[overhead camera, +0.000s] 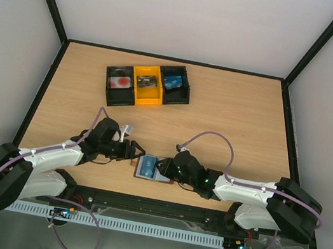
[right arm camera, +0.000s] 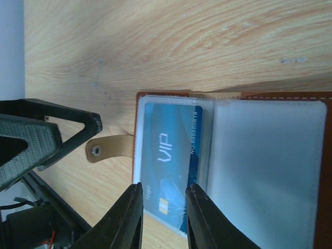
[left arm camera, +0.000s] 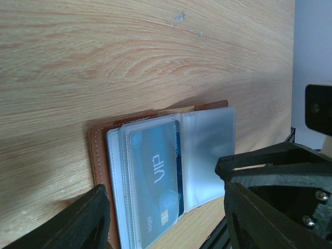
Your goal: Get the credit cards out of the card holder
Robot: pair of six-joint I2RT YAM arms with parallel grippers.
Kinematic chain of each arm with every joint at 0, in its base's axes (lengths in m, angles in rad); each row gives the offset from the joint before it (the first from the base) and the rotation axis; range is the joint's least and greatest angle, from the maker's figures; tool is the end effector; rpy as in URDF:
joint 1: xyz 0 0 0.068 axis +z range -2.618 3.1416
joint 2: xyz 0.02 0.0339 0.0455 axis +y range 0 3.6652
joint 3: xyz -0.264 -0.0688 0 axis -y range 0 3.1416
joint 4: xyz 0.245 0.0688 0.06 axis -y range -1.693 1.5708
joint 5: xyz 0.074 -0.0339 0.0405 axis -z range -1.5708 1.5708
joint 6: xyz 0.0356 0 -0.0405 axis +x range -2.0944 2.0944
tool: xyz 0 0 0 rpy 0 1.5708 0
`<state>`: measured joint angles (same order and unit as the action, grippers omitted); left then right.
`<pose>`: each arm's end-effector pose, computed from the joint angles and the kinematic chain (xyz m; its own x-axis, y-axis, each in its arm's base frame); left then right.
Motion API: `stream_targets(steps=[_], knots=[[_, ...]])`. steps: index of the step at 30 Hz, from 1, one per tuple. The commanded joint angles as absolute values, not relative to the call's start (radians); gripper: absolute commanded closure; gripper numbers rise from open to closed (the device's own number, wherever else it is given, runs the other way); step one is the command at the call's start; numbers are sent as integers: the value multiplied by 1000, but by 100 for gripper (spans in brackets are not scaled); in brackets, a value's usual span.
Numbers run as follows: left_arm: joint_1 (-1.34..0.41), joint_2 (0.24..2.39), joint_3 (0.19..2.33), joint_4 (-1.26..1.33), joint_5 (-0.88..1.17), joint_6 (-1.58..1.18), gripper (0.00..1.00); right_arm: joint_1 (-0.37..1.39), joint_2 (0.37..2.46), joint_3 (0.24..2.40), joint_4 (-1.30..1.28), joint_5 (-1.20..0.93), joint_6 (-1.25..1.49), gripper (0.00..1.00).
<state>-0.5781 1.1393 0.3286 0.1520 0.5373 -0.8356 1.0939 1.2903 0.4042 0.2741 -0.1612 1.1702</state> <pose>0.1614 -0.1270 0.1531 -0.9434 -0.1453 -0.2980 0.1620 0.5823 -0.7967 0.1040 0.2138 0.1526 -0.9658 0.1107 -0.2343 -0.1226 0.6012 0.7897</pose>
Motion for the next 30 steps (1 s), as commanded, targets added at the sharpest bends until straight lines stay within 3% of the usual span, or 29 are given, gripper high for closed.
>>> stream_targets(steps=[1,22,30], knots=[[-588,1141,303,202,551,-865,38,1103,1341,417,308,-164,1148,76],[-655,1015,306,165,492,-941,46,1103,1289,351,309,-94,1146,78],[-656,1147,267,253,482,-930,64,1103,1366,397,337,-126,1125,79]])
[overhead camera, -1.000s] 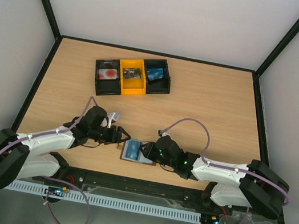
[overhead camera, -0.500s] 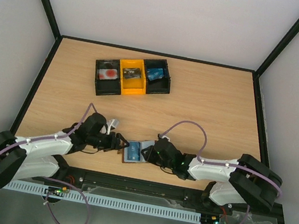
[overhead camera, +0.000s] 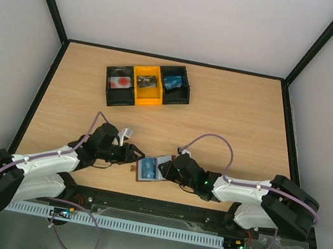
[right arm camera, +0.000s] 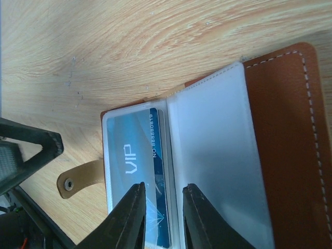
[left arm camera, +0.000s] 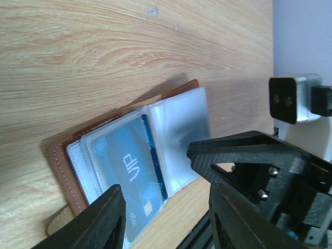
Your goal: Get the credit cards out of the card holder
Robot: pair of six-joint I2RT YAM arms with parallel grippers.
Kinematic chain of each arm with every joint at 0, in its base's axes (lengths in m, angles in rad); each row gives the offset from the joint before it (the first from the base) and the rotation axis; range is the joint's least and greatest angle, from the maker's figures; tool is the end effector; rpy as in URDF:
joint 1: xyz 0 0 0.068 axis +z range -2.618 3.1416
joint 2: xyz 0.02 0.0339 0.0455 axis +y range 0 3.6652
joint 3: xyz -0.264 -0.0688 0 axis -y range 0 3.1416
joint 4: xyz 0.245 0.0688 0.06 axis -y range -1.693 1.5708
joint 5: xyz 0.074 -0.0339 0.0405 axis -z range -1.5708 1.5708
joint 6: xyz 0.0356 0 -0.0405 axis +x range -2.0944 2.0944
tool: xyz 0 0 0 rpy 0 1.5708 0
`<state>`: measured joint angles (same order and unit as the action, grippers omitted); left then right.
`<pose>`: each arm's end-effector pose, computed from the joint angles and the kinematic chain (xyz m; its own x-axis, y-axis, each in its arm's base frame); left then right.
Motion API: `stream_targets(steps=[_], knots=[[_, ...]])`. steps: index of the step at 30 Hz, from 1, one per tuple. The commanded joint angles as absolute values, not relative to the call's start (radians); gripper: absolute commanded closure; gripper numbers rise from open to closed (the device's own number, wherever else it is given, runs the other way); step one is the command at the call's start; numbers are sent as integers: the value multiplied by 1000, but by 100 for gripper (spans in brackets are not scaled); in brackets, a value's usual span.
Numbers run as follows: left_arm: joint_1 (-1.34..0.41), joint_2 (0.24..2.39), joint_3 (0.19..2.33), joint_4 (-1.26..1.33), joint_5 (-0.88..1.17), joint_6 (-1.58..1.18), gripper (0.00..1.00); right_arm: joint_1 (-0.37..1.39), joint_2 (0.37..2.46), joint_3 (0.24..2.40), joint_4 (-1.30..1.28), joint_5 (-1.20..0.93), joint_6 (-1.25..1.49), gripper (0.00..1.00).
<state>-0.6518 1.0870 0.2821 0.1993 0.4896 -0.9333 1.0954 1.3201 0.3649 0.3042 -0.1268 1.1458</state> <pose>0.1464 -0.1328 0.1522 -0.9466 -0.1698 -0.2742 0.1379 0.5555 -0.8200 0.1021 0.2083 0.1376 -0.9598 0.1100 -0.2582 -0.1300 0.6412 0.7563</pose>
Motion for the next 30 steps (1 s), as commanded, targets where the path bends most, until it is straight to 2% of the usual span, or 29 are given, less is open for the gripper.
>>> stream_targets(steps=[1,11,18,21,25,30], knots=[[-657,1164,259,268,482,-931,66,1103,1379,400,347,-133,1123,79],[-658,1290,227,374,495,-931,78,1103,1458,390,409,-159,1131,80],[-660,1296,242,364,486,-930,85,1103,1478,387,425,-163,1135,81],[-661,1252,259,296,447,-922,84,1103,1489,383,441,-172,1139,82],[-664,1155,283,210,403,-919,75,1103,1500,376,457,-176,1147,83],[-667,1102,287,225,434,-938,73,1103,1503,373,466,-176,1153,83]])
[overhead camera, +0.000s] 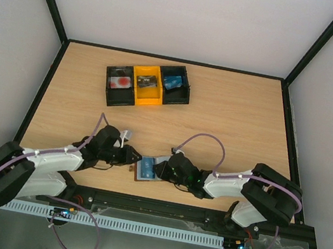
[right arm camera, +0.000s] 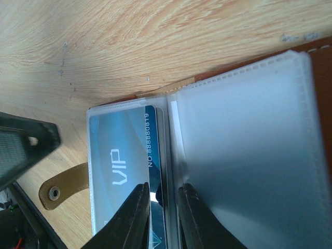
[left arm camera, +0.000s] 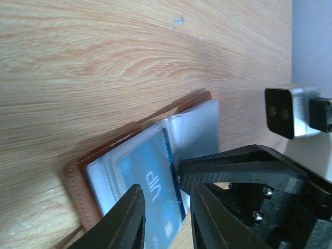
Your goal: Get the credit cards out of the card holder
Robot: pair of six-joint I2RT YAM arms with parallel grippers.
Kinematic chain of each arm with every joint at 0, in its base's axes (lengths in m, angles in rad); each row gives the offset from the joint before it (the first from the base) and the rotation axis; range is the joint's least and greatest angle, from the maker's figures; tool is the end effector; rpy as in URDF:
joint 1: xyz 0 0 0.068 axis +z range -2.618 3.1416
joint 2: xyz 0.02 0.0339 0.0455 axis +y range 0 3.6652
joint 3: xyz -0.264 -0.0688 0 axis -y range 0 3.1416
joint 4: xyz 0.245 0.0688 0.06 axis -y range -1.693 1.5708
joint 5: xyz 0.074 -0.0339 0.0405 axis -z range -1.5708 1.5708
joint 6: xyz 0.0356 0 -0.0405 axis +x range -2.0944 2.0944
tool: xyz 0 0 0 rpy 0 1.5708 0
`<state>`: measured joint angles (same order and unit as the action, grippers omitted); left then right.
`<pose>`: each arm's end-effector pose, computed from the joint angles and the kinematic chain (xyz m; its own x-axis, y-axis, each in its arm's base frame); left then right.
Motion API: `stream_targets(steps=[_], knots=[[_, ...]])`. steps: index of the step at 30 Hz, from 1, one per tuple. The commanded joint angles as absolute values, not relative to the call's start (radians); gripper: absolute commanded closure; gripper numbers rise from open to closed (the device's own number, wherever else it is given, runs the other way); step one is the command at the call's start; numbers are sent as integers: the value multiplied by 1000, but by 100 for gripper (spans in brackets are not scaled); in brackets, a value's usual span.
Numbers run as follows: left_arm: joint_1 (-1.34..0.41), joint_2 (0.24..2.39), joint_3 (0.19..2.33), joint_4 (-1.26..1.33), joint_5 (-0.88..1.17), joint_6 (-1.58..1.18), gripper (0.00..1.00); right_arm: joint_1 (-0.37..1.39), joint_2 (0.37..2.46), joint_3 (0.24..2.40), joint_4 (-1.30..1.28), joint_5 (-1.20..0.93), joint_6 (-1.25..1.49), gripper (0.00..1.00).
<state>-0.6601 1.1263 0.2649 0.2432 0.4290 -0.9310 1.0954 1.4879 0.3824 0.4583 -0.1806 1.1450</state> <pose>0.1475 -0.1333 0.1434 -0.9355 -0.1973 -0.2931 0.1255 0.5899 -0.7977 0.1081 0.2240 0.1188 -0.9703 0.0726 -0.2309 -0.1370 0.6216 0.7713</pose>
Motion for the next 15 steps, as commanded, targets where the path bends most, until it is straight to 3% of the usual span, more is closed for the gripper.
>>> stream_targets(steps=[1,15], knots=[[-667,1108,287,230,443,-939,73,1103,1504,373,467,-175,1153,83],[-672,1274,228,371,465,-931,88,1104,1500,353,495,-181,1178,83]])
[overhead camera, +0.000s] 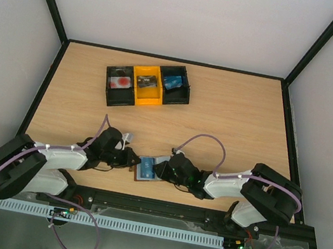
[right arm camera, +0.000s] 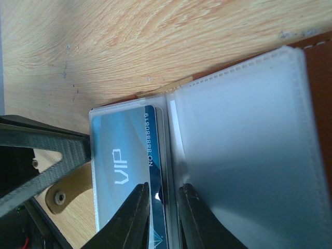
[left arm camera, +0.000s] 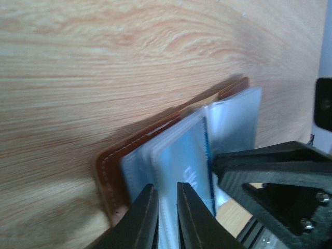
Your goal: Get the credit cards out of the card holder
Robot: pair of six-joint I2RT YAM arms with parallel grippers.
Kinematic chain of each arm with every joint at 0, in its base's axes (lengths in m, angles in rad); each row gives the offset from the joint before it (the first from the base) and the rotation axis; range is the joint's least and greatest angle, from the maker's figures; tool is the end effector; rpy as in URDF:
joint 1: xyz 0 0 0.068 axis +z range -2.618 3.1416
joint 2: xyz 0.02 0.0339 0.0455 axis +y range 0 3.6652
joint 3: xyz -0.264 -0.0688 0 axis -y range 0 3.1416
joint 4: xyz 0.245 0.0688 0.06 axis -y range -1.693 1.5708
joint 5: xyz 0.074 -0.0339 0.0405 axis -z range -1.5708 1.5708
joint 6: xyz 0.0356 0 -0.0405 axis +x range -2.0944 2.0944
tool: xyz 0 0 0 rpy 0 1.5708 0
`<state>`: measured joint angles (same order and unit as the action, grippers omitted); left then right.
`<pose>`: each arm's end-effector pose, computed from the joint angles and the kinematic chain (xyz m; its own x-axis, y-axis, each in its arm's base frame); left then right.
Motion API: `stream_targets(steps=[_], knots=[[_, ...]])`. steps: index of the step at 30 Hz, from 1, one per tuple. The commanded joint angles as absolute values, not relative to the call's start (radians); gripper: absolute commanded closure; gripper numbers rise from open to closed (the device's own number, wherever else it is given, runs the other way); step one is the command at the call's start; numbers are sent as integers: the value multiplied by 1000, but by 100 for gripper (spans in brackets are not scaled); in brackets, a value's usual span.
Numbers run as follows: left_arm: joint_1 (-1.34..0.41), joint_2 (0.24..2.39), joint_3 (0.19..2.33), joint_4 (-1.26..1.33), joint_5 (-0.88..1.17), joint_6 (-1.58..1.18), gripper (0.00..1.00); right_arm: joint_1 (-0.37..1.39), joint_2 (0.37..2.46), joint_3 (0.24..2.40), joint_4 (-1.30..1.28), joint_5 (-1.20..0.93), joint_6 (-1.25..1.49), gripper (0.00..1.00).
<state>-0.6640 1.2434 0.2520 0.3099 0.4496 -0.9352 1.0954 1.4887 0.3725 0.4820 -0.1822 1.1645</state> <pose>0.1494 -0.1366 0.1245 -0.9551 -0.1729 -0.2407 0.0881 0.6100 -0.7875 0.1076 0.2231 0.1182 -0.9718 0.0861 -0.2197 -0.1229 0.6105 0.7824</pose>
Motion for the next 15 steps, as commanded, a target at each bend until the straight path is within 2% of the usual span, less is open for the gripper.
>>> stream_targets(steps=[1,11,15], knots=[[-673,1279,225,373,460,-931,90,1104,1502,353,498,-182,1179,83],[-680,1334,219,379,434,-917,98,1105,1507,352,511,-190,1184,83],[-684,1343,215,388,425,-921,98,1105,1515,353,517,-198,1186,83]])
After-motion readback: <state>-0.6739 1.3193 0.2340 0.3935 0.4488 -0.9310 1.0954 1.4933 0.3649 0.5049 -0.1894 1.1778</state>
